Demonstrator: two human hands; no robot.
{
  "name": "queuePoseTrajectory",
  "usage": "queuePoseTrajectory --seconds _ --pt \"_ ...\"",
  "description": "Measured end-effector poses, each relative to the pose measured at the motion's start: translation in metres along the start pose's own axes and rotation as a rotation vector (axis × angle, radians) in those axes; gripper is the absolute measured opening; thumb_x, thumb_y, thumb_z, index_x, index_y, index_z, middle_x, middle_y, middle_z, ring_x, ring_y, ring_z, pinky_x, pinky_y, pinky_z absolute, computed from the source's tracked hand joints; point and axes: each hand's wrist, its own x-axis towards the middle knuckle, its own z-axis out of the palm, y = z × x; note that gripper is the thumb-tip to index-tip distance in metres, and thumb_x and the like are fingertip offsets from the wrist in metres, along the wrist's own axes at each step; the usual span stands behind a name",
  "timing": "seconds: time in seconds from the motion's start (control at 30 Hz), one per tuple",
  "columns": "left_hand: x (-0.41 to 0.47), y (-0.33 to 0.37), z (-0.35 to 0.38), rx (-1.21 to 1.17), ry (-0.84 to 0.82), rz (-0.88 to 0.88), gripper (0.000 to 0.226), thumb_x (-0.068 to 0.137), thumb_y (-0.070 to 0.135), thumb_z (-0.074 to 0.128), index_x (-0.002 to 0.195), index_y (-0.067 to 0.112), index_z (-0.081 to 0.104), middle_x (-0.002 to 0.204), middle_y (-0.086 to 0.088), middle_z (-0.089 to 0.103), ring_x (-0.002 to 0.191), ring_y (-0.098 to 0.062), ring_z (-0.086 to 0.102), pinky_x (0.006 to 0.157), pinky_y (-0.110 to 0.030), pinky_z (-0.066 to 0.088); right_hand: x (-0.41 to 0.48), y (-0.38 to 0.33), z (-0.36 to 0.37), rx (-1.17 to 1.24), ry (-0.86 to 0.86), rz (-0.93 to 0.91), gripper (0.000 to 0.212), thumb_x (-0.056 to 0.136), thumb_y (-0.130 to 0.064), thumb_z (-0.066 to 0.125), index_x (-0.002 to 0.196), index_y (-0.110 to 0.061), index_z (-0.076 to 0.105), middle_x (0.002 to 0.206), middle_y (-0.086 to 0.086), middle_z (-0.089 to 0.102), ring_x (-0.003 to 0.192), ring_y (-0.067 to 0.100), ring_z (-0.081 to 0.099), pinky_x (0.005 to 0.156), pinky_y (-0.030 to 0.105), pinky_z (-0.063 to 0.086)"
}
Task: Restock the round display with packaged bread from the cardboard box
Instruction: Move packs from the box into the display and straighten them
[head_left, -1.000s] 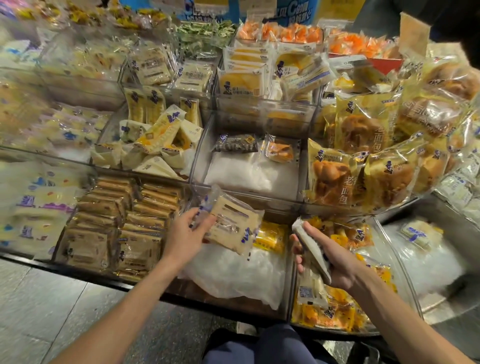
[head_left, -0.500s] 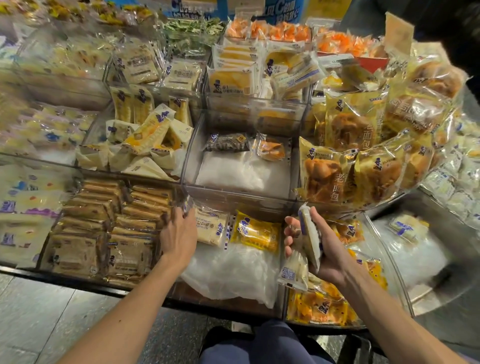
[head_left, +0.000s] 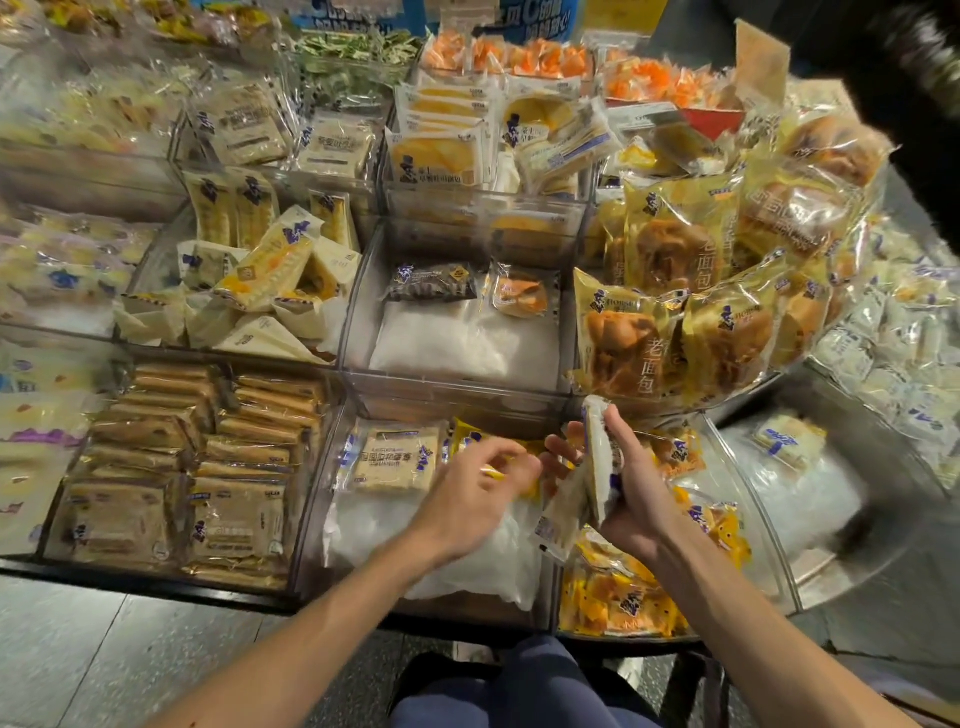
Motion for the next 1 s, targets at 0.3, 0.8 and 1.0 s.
queuePoseTrajectory --seconds 0.3,0.8,1.0 --pt "-0.003 0.017 0.058 0.305 -0.213 0.016 0.076 0.082 0.034 0.075 0.147 0.027 0.035 0.13 0.007 0.049 0.119 -0.014 0.049 0.098 -0.031 0.048 -0.014 -0.003 -0.008 -0.048 0.119 -0.1 0.059 0.088 -0.061 0.056 0.112 -0.009 0.069 0.101 0.011 0.07 0.091 0.024 0.064 0.091 0.042 0.052" --pt "0.037 0.059 0.102 -0.637 -0.424 -0.371 0.04 0.094 -0.006 0.035 0.127 0.006 0.055 0.115 -0.031 0.062 0.072 -0.034 0.066 0.05 -0.035 0.056 -0.06 -0.078 -0.129 0.438 0.223 -0.284 0.052 0.082 -0.066 0.06 0.088 -0.015 0.055 0.066 0.001 0.047 0.052 0.014 0.047 0.056 0.027 0.041" --pt "0.067 0.094 0.155 -0.657 -0.409 -0.387 0.024 0.098 0.008 0.05 0.12 0.008 0.06 0.103 -0.022 0.066 0.06 -0.026 0.062 0.038 -0.027 0.048 -0.071 -0.111 -0.175 0.327 0.225 -0.269 0.022 0.075 -0.025 0.065 0.083 -0.018 0.045 0.069 -0.001 0.046 0.038 0.005 0.035 0.039 0.017 0.031"
